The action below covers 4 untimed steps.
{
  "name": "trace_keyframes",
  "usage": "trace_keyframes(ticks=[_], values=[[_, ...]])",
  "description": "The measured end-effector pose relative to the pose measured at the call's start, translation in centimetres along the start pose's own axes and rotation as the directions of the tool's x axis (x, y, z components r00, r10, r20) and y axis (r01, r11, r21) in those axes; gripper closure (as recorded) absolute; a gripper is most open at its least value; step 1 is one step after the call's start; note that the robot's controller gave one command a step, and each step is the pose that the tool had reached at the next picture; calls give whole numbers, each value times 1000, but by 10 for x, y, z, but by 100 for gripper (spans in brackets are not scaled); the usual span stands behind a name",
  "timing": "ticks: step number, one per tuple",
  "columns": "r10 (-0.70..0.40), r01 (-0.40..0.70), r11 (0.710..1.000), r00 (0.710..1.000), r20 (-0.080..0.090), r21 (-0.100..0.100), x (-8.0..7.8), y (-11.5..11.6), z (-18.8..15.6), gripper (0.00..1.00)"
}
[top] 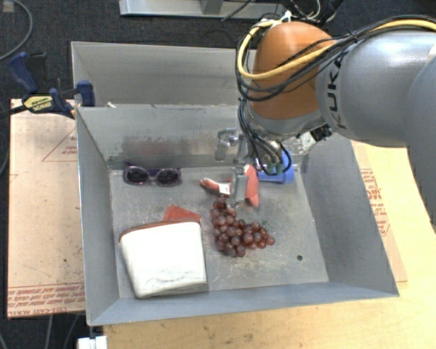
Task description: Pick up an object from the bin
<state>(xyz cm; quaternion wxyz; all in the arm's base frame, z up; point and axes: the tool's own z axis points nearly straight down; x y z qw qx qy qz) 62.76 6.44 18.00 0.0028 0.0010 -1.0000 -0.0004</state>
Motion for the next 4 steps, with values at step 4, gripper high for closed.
trace_keyframes(ticks=[4], values=[[151, -151, 989, 988, 19, -4, -7, -52, 33, 0]])
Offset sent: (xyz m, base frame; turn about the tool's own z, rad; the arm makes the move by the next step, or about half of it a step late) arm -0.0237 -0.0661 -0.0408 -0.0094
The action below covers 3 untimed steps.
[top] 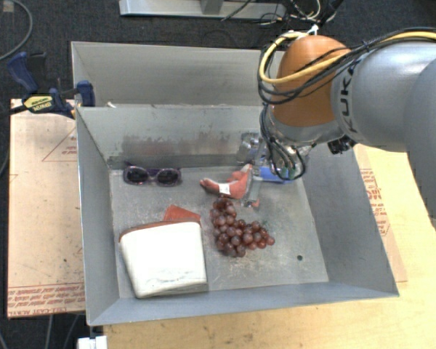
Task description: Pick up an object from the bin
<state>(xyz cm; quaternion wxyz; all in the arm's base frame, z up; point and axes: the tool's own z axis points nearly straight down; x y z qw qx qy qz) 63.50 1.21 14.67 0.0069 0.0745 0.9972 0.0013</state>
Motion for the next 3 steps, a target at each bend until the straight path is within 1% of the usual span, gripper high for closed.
trace_keyframes(ticks=[1, 2, 3], values=[[89, -89, 996, 996, -16, 3, 8, 2, 64, 100], [89, -89, 996, 996, -16, 3, 8, 2, 64, 100], [67, -67, 998, 997, -21, 4, 5, 5, 18, 100]])
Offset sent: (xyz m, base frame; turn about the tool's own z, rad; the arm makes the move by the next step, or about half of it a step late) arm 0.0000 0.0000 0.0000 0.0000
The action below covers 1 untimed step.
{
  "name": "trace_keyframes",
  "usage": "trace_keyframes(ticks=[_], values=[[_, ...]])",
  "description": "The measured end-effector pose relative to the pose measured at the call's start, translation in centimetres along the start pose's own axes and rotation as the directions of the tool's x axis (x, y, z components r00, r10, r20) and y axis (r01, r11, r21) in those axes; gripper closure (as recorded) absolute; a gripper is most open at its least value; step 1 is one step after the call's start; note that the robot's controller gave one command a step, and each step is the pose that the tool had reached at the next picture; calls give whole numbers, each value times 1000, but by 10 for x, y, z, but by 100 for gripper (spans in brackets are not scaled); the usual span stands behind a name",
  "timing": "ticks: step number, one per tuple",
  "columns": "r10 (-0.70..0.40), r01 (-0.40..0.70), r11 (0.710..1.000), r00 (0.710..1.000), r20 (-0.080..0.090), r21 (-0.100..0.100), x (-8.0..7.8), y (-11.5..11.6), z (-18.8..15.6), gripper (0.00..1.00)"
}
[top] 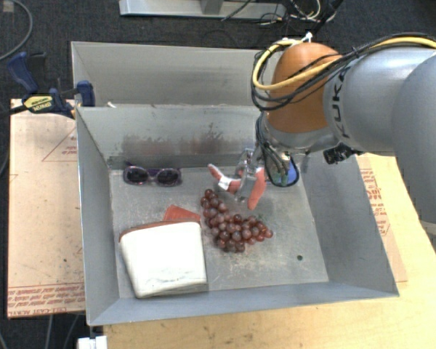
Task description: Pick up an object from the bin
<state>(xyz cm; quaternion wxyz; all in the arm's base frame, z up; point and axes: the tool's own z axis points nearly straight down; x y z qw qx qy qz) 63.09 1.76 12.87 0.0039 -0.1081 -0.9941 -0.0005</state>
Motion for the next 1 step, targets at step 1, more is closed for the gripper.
trace_keyframes(ticks=[1], values=[[-13, 13, 1000, 1000, 9, -3, -5, 5, -131, 100]])
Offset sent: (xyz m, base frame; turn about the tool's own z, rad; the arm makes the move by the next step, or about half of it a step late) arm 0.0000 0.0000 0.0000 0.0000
